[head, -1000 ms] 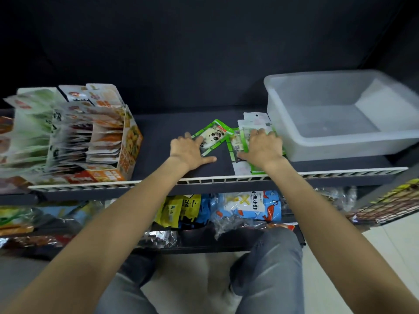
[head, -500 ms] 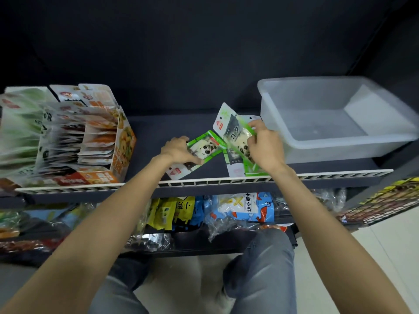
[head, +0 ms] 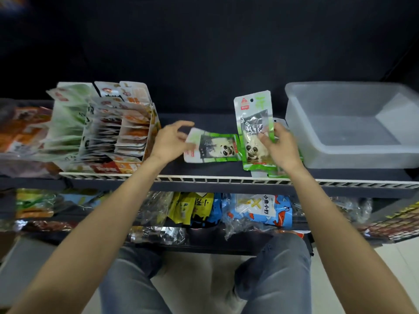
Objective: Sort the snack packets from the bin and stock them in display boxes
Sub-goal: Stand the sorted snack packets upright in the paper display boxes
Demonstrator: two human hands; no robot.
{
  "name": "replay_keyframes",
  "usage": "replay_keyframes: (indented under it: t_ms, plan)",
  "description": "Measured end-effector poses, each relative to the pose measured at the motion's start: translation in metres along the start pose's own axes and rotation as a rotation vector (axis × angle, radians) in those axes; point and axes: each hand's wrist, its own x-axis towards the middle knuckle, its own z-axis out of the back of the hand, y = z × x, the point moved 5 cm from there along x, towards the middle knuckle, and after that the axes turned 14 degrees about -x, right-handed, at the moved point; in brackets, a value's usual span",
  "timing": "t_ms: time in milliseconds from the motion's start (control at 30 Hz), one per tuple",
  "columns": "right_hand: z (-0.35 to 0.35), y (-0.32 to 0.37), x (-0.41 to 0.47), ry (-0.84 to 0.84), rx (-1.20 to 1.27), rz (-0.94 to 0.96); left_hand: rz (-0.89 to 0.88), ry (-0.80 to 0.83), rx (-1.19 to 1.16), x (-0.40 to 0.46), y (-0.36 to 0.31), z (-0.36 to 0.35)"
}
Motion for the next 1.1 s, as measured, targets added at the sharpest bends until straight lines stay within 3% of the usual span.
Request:
replay_keyframes:
  t_ms: [67,167,333,400,633,800,867,1000,1100]
  plan:
    - [0.002,0.002,-0.003,-0.016,0.163,-0.038,-0.042,-0.123,-0.303,-0.008,-0.008,0.003]
    - [0.001,0.007,-0.006,-0.027,0.327,-0.088,-0.041,-0.144,-0.451,-0.018,-0.005,-0.006]
    - [-0.012,0.027,-0.003,0.045,0.224,-0.044,-0.025,0.008,-0.151,-0.024,0.006,-0.026]
    - [-0.018,0.032,-0.002,0.07,0.21,-0.046,0.055,0.053,-0.226,-0.024,0.01,-0.034]
    - [-0.017,0.043,-0.002,0.089,0.143,-0.045,0.067,-0.193,-0.163,-0.029,0.001,-0.011]
    - [0.012,0.082,-0.009,0.086,-0.148,0.176,-0.065,-0.142,-0.306,-0.06,-0.043,0.037]
    - [0.024,0.106,-0.009,0.077,-0.195,0.255,-0.165,-0.128,-0.264,-0.079,-0.066,0.065]
    - [0.029,0.156,-0.003,0.103,-0.018,0.318,-0.364,-0.223,-0.127,-0.115,-0.094,0.129]
    - [0.018,0.197,-0.002,0.166,0.25,0.313,-0.38,-0.352,-0.101,-0.129,-0.081,0.18]
